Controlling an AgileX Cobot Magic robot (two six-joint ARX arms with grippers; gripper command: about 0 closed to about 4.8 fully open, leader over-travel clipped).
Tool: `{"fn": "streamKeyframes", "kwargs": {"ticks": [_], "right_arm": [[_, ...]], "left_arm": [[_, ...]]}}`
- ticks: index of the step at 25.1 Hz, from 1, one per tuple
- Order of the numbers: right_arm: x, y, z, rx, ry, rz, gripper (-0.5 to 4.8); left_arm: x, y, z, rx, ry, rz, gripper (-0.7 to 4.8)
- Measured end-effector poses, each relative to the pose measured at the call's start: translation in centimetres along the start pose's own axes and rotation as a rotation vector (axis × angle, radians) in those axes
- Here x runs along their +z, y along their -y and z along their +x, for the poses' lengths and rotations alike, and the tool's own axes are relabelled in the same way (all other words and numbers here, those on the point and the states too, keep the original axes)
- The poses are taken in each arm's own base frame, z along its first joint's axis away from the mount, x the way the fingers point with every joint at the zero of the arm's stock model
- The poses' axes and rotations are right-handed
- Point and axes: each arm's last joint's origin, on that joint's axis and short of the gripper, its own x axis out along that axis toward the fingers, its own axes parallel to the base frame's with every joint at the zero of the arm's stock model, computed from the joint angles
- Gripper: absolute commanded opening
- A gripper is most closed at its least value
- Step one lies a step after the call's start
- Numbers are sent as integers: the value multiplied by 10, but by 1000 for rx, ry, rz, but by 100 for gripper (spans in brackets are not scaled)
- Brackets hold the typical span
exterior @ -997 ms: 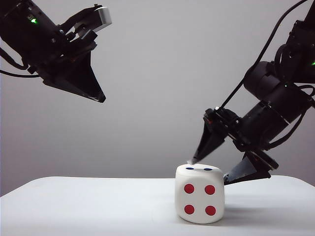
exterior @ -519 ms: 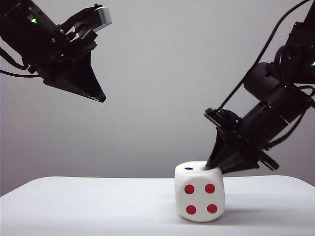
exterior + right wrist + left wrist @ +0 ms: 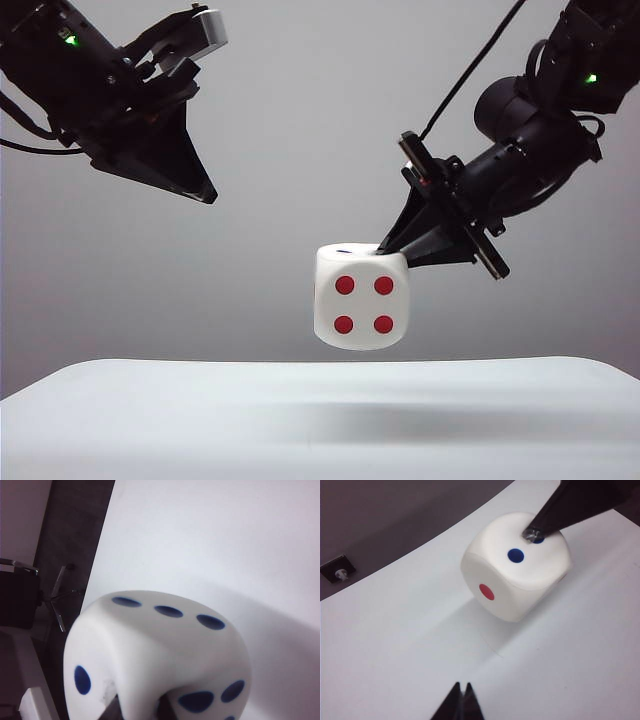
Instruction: Pick up the dice on the table and roll the dice.
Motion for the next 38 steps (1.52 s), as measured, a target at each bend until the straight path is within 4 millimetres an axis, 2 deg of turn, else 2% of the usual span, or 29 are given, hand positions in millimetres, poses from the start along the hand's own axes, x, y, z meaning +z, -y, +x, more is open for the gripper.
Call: {"fn": "streamKeyframes", "kwargs": {"ticks": [5, 6, 7, 9, 10, 12, 13, 14, 15, 18, 20, 21, 23, 25, 28, 29, 31, 34, 36, 38], "right_arm": [[5, -13, -10, -9, -35, -68, 56], [6, -19, -15, -11, -45, -98, 82], [8, -25, -20, -10, -47, -129, 246], [19, -50, -40, 0, -25, -283, 474], [22, -58, -46, 1, -18, -320, 479], [32, -93, -75, 6, 46, -482, 479], [37, -120, -99, 7, 120, -618, 479], [38, -137, -113, 8, 166, -698, 479], [38, -167, -141, 7, 258, -809, 479], [27, -212, -186, -36, 421, -961, 479], [15, -226, -205, -153, 494, -973, 479], [13, -225, -208, -224, 498, -945, 479], [10, -206, -198, -360, 387, -814, 479], [6, -195, -189, -376, 283, -740, 479], [0, -168, -166, -374, 111, -625, 479], [-5, -151, -151, -354, 44, -577, 479], [-13, -134, -136, -295, -23, -528, 479], [-33, -105, -110, -165, -126, -440, 479], [-43, -95, -102, -98, -153, -407, 479], [-45, -95, -99, -54, -160, -398, 479]], "left_arm": [[1, 0, 0, 1, 6, 1, 0], [1, 0, 0, 2, 11, 2, -1], [2, 0, 0, 2, 16, 3, -1], [5, -1, -1, 6, 43, 9, -1], [6, -1, -1, 8, 54, 11, -1], [9, -1, -1, 13, 81, 17, -1], [10, -1, -1, 14, 96, 20, -1], [11, -2, -1, 15, 102, 21, -1], [11, -2, -1, 16, 103, 21, -1], [11, -2, -1, 16, 103, 21, -1], [11, -1, -1, 15, 104, 21, -1], [11, -1, -1, 15, 104, 22, -1], [10, -2, -3, 19, 87, 47, -1], [7, -3, -12, 32, 59, 64, -1], [4, -10, -35, 153, 17, 54, -1], [2, -13, -48, 208, 6, 40, -1], [1, -16, -61, 251, -5, 24, -1], [-15, -21, -83, 328, -125, -31, -1], [-23, -21, -90, 368, -203, -51, -1], [-27, -19, -94, 388, -246, -53, -1]]}}
